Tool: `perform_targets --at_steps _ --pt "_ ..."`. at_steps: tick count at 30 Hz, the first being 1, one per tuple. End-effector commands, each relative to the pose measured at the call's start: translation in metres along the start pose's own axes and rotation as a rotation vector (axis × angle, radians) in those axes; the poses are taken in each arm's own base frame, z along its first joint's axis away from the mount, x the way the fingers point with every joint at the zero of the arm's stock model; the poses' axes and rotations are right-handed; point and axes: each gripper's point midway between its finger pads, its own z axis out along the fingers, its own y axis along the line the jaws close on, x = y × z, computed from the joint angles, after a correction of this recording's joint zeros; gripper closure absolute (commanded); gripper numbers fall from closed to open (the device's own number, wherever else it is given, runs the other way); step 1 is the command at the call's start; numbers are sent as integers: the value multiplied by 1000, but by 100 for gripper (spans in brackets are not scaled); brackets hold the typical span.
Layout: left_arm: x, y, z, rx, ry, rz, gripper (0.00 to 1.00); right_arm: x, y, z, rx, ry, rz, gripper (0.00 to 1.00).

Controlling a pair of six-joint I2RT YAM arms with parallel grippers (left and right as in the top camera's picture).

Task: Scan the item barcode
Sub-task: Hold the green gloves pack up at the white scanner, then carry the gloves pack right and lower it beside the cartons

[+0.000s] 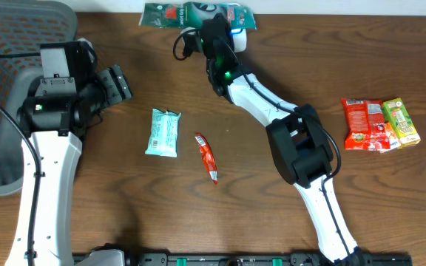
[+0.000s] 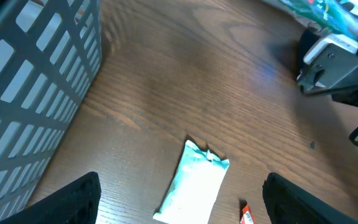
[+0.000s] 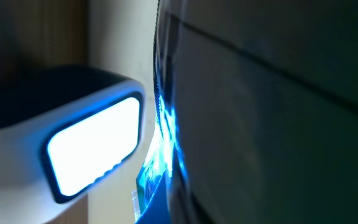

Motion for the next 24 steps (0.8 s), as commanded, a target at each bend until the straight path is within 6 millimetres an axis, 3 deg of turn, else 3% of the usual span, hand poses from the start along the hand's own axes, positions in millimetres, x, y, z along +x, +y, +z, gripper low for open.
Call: perform_targets --at_steps 1,9,13,19,24 --pt "-4 3 0 -13 -10 -5 16 -8 2 0 -8 -33 48 99" --pt "-5 3 -1 -13 -11 -5 16 -5 -8 1 24 -25 217 99" --pt "-5 3 -1 -13 -11 -5 16 8 -38 -5 91 -4 311 99" --pt "-5 3 -1 -13 -11 -5 15 28 -98 -37 102 -11 453 99" --pt "-5 3 -1 -13 -11 -5 15 56 -111 -76 -53 23 592 99"
